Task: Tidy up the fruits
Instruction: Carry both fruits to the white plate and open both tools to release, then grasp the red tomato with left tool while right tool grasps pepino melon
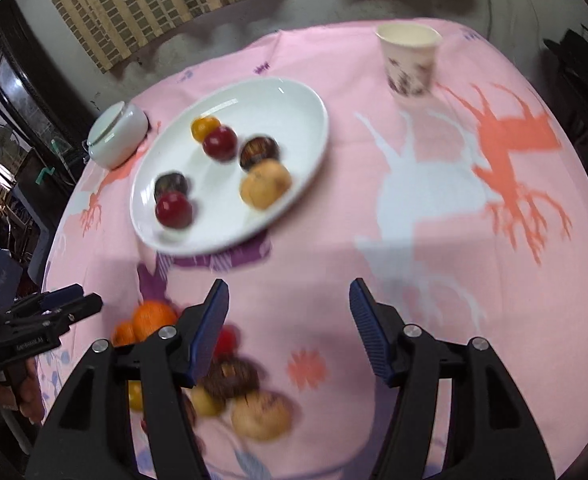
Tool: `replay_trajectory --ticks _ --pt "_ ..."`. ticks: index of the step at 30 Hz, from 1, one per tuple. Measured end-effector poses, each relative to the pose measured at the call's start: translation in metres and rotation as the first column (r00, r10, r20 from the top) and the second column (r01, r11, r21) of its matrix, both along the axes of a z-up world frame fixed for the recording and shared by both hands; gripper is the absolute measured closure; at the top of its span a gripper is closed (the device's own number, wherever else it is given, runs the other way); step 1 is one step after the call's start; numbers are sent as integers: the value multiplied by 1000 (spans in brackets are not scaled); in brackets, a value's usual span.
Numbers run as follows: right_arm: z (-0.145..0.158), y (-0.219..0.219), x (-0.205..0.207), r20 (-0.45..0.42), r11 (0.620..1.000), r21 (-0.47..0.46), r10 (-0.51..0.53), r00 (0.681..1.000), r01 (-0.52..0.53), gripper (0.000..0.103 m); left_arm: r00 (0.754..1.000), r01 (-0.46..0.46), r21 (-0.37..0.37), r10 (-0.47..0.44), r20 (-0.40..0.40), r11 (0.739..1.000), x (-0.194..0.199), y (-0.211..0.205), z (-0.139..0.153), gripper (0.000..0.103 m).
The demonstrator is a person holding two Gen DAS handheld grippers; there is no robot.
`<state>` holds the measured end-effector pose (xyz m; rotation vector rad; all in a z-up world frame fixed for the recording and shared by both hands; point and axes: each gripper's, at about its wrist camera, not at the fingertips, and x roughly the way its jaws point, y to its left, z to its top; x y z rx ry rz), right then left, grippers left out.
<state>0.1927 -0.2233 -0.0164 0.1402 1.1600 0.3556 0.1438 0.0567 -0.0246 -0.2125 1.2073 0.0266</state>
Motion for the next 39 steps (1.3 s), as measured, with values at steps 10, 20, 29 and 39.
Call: replay_trajectory --ticks 10,20,29,39 --pt "-11 -13 -69 -92 1000 7 0 996 0 40 998 14 19 -12 -66 1000 -65 -1 -18 35" --pt "-6 -9 -88 -106 1000 24 14 994 -12 40 997 59 30 -57 -59 998 -66 -9 -27 37" --pt "-7 -22 -100 -121 1000 14 -18 993 20 40 995 75 42 -72 -65 996 -53 -9 -37 51" --pt "-8 -20 -105 -126 1000 16 -18 992 20 40 995 71 19 -70 -76 997 -43 -10 -44 74"
